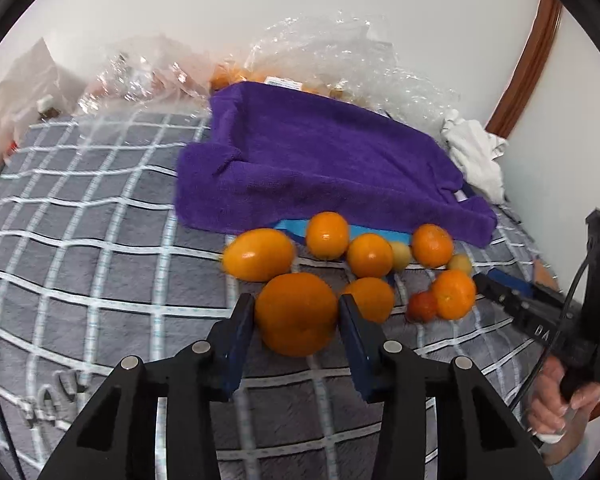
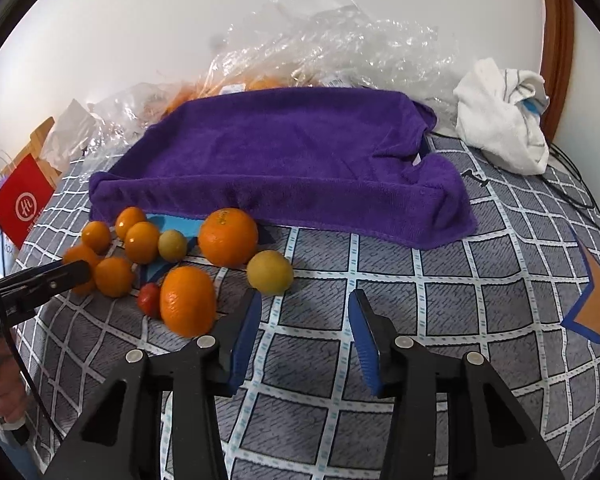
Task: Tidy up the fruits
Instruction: 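Grasp the large orange with the left gripper while the right gripper approaches the yellow fruit, then lift the orange with the left gripper while the right gripper grasps the yellow fruit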
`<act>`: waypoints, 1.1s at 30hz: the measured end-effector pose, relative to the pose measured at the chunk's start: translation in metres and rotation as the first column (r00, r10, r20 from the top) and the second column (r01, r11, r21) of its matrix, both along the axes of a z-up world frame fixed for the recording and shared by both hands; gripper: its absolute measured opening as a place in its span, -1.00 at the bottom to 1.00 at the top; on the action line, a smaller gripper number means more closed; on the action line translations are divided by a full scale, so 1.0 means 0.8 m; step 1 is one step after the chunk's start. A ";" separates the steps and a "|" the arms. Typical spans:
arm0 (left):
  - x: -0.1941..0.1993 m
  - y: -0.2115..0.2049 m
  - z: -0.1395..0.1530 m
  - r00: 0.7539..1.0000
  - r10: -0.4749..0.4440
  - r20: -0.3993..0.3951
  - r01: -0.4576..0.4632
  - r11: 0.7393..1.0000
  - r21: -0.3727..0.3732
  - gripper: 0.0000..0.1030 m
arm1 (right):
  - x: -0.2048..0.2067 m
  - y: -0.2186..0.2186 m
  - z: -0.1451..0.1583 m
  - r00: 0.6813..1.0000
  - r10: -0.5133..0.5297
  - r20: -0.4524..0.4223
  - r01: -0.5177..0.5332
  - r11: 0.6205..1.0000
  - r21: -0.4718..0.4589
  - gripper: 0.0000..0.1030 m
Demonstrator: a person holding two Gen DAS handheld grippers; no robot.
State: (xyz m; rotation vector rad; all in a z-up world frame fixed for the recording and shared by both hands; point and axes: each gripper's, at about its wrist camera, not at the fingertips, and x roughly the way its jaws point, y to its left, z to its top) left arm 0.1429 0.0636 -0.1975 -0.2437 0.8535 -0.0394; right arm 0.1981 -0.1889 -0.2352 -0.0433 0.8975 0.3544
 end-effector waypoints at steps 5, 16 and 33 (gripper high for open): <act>-0.013 0.011 0.013 0.999 0.028 0.030 -0.031 0.995 0.098 -0.22 | 0.006 0.001 -0.006 1.000 0.007 -0.014 -0.006 1.000 0.026 -0.13; -0.021 0.018 0.017 0.999 0.033 0.033 -0.036 0.996 0.077 -0.22 | 0.025 0.027 -0.014 0.999 0.040 -0.021 -0.039 0.998 0.040 -0.32; -0.019 0.011 0.116 0.988 0.052 0.145 -0.072 0.988 0.137 -0.22 | -0.026 -0.013 0.082 0.997 -0.039 0.062 0.037 0.998 0.044 -0.46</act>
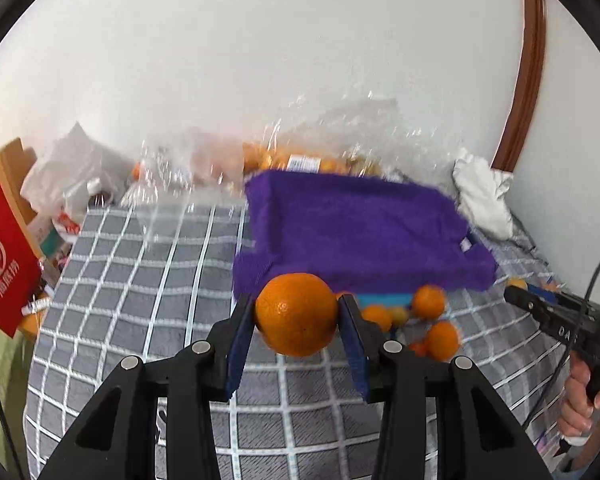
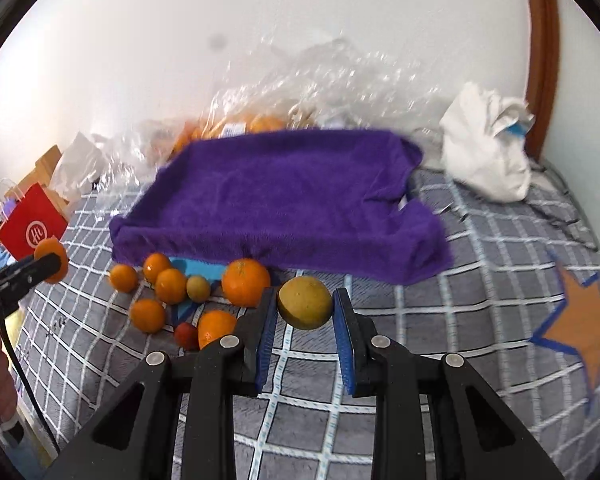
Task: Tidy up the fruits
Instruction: 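Lift the orange with the left gripper while the right gripper grasps the yellow fruit, then carry both fruits over the purple towel and open both grippers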
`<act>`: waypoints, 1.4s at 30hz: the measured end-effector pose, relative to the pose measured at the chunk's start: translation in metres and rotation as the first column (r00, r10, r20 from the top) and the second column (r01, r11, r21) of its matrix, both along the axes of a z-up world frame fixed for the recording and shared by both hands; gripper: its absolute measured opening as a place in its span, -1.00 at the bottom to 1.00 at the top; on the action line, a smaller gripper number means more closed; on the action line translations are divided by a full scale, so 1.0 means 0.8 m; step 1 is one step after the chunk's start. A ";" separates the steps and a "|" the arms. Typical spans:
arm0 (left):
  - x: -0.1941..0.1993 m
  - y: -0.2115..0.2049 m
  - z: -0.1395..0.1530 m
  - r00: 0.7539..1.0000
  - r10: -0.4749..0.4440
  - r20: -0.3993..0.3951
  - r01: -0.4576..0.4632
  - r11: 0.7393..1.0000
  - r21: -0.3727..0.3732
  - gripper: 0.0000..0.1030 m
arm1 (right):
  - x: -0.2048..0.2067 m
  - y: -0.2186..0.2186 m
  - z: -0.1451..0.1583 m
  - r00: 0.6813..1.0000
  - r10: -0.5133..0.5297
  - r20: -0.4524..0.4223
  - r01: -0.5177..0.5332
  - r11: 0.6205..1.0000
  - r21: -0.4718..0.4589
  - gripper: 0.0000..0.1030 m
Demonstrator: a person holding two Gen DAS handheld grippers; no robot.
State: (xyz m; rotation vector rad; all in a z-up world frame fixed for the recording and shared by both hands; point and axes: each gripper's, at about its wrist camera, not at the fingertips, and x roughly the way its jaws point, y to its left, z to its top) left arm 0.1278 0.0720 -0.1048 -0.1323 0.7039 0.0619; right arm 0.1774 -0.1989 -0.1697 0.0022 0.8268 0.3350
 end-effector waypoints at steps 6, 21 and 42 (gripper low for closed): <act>0.014 -0.013 0.050 0.998 0.000 0.066 0.000 1.000 -0.005 -0.22 | -0.006 -0.011 0.053 0.998 -0.020 0.064 0.021 1.000 -0.013 -0.46; 0.133 -0.018 0.080 0.993 0.040 0.109 -0.044 0.998 0.034 -0.22 | 0.089 -0.008 0.090 0.992 -0.050 0.114 0.049 0.999 0.017 -0.46; 0.284 -0.004 -0.012 1.000 0.031 0.001 -0.031 1.000 -0.005 -0.22 | 0.261 0.039 0.025 0.998 -0.022 0.054 0.020 0.999 0.038 -0.46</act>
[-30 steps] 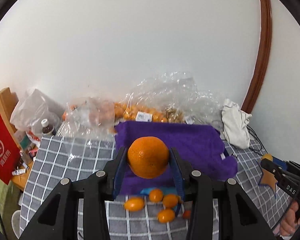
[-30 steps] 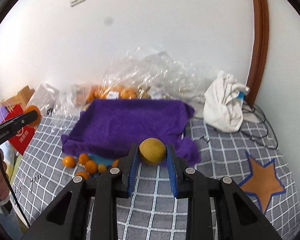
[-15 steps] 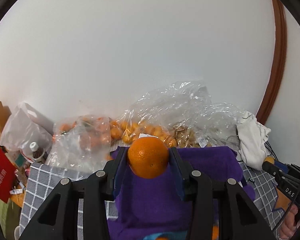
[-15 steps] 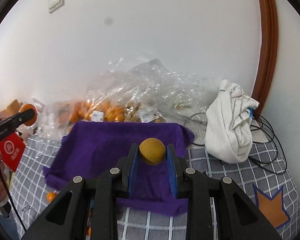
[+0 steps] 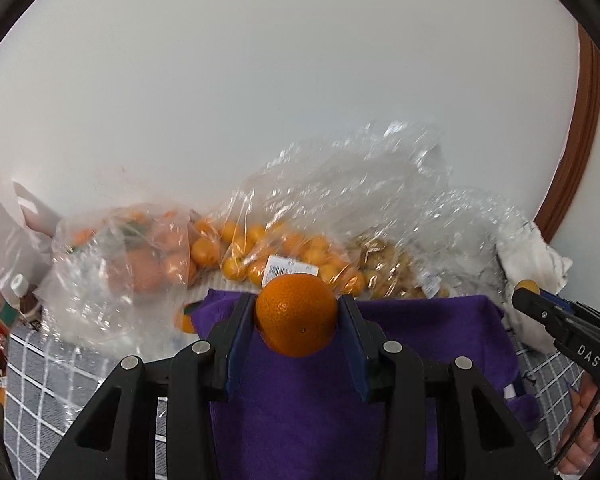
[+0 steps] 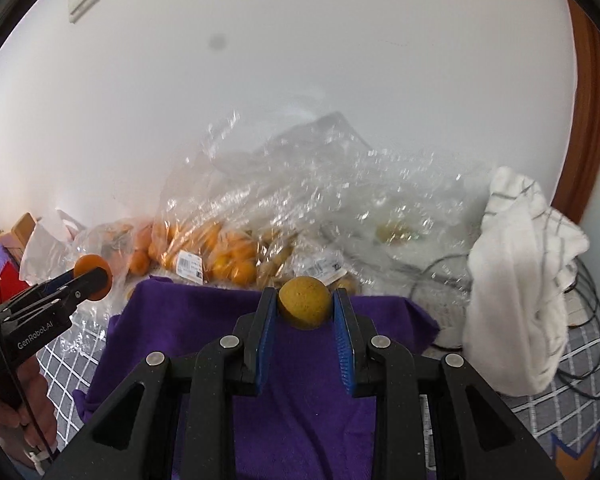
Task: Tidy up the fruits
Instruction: 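Carry both fruits over the purple towel and open both grippers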
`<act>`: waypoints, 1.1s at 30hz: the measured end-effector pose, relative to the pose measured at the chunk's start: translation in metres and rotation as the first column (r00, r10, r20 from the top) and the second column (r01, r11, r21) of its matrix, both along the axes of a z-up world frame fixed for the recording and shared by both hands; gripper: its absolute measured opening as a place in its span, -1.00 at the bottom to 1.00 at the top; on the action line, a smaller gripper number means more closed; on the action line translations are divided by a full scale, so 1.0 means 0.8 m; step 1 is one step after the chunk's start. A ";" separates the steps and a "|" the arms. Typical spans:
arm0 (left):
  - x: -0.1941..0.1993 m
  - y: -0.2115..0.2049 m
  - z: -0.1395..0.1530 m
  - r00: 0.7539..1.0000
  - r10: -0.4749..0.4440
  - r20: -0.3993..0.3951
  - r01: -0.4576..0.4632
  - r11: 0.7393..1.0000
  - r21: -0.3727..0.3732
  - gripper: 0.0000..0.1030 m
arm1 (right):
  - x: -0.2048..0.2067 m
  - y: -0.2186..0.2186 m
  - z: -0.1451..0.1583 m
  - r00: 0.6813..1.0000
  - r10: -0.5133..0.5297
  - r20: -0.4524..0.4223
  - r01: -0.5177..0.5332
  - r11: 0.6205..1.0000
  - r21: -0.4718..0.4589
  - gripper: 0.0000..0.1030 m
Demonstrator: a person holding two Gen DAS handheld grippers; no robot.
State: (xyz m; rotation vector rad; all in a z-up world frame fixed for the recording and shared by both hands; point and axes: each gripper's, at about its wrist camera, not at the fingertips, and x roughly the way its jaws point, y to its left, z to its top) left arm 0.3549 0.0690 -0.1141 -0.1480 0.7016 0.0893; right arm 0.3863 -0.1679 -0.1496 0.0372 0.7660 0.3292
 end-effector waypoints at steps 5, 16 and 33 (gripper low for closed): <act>0.016 0.013 -0.019 0.999 -0.014 -0.044 0.012 0.999 -0.035 -0.22 | 0.023 -0.002 -0.034 0.998 -0.014 -0.069 0.010 0.998 -0.055 -0.46; 0.036 0.016 -0.055 0.994 -0.022 -0.111 0.017 0.999 -0.047 -0.22 | 0.043 0.001 -0.085 0.983 0.019 -0.180 -0.038 0.994 -0.104 -0.46; 0.044 -0.009 -0.074 0.982 -0.079 -0.172 0.075 0.997 -0.029 -0.22 | 0.050 0.008 -0.104 0.971 0.024 -0.237 -0.057 0.990 -0.132 -0.46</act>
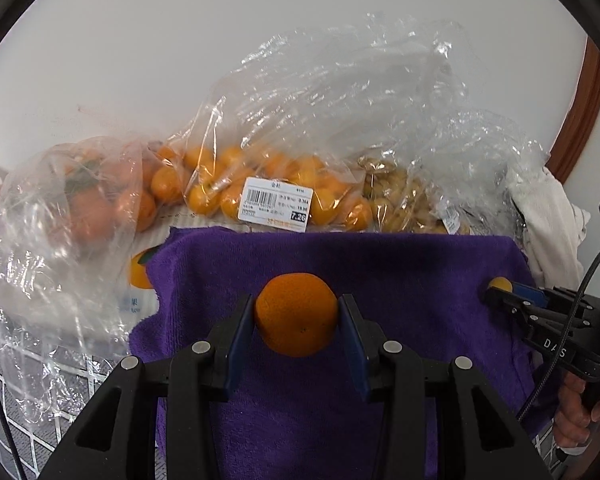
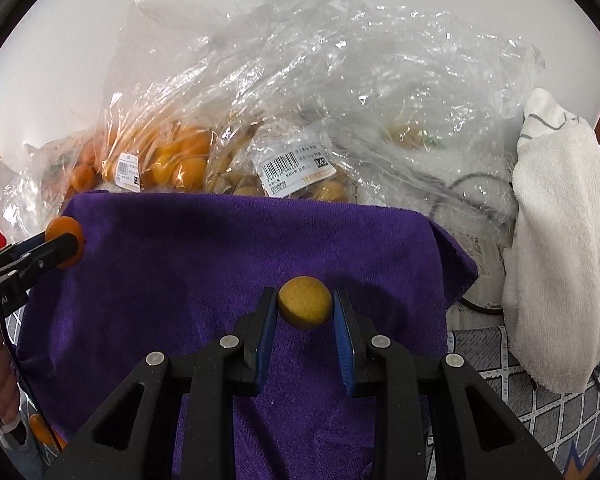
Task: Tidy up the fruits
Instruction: 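Carry both fruits over the purple towel and open both grippers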
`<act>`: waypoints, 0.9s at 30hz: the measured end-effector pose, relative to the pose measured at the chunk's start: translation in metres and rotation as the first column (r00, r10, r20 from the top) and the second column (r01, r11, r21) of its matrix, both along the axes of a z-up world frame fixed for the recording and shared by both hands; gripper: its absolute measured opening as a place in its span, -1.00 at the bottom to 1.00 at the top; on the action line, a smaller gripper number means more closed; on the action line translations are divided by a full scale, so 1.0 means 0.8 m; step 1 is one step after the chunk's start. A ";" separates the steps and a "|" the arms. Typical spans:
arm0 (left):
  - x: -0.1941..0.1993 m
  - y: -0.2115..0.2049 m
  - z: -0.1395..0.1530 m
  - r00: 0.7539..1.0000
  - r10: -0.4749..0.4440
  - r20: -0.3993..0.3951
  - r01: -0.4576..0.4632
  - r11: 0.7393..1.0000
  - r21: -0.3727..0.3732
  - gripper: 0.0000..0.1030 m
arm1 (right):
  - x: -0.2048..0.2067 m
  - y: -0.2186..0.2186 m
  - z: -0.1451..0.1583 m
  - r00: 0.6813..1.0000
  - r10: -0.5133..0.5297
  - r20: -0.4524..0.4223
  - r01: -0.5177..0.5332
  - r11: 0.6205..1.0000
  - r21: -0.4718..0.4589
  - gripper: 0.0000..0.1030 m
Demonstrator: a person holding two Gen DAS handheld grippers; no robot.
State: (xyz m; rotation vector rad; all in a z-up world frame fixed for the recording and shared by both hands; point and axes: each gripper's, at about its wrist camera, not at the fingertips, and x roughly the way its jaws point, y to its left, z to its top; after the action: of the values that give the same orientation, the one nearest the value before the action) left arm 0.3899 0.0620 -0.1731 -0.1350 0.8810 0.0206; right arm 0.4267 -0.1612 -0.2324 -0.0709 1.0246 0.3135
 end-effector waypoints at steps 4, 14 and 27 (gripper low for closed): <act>0.003 -0.002 -0.009 1.000 -0.005 -0.029 0.005 1.000 0.004 -0.22 | 0.000 0.002 -0.003 1.000 0.006 -0.012 -0.006 1.000 -0.010 -0.45; 0.007 -0.005 -0.022 0.999 -0.012 -0.052 0.013 1.000 0.004 -0.22 | -0.002 0.001 -0.001 1.000 0.015 -0.004 -0.015 1.000 -0.006 0.06; 0.003 -0.007 -0.010 1.000 -0.014 -0.019 0.014 1.000 0.001 0.08 | -0.002 0.005 0.002 1.000 0.006 -0.003 -0.006 1.000 -0.025 0.24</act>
State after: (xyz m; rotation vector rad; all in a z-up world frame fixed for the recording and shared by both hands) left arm 0.3920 0.0568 -0.1813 -0.1278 0.9007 0.0094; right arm 0.4252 -0.1568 -0.2304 -0.0965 1.0310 0.3063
